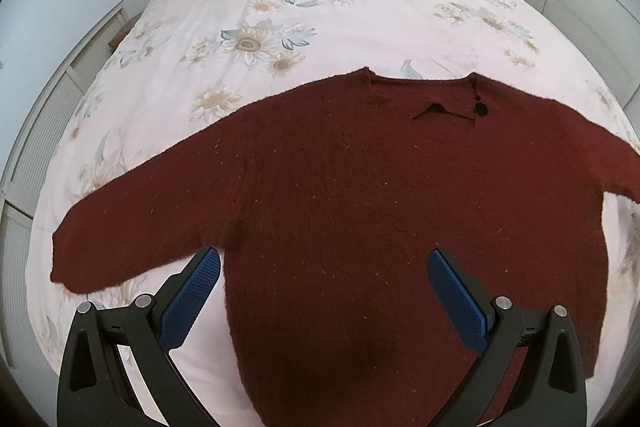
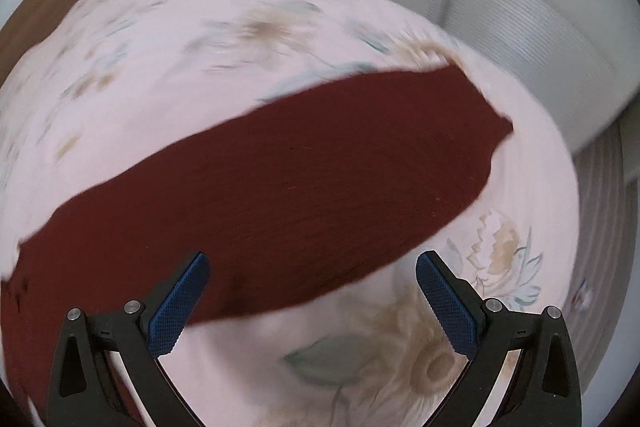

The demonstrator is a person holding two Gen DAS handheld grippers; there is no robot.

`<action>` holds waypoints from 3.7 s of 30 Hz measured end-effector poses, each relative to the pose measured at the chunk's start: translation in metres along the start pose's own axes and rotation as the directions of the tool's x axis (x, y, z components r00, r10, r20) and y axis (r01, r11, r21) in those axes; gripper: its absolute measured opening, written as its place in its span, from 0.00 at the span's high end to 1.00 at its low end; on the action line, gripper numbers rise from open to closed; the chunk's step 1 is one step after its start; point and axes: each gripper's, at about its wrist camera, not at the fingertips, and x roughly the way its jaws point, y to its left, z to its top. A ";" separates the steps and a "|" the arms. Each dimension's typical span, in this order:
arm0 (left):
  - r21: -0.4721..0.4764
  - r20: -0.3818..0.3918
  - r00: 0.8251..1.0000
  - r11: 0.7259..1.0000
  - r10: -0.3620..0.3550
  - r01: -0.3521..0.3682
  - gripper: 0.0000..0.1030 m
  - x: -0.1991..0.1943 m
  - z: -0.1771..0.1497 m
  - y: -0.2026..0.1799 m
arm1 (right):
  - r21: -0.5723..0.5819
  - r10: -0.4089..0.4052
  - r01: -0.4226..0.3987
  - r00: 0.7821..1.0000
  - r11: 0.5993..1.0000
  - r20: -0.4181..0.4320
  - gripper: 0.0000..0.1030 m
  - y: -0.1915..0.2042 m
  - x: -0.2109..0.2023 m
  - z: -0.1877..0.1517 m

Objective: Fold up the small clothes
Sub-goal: 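Grasp the cuff of the sleeve ahead of the right tool, then fold the held sleeve across the sweater body and open the right tool, then grasp the cuff of the other sleeve with the left tool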

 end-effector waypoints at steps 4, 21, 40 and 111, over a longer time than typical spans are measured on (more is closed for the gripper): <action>-0.007 0.003 1.000 1.000 0.000 0.000 0.01 0.010 0.001 0.002 | 0.087 -0.004 0.009 0.999 0.996 -0.052 0.00 -0.020 0.028 0.008; -0.039 -0.047 0.998 0.999 0.031 -0.033 0.01 0.042 0.000 0.027 | 0.137 0.094 -0.086 0.994 0.987 -0.057 0.87 -0.038 0.023 0.041; -0.049 -0.055 0.998 0.998 -0.030 0.028 0.01 0.028 -0.003 0.046 | -0.394 0.434 -0.359 0.893 0.846 0.118 0.88 0.210 -0.165 -0.001; 0.540 -0.093 0.987 0.826 -0.130 0.160 0.01 0.097 0.055 -0.246 | -0.424 0.173 -0.217 0.975 0.879 -0.139 0.01 0.152 -0.025 -0.125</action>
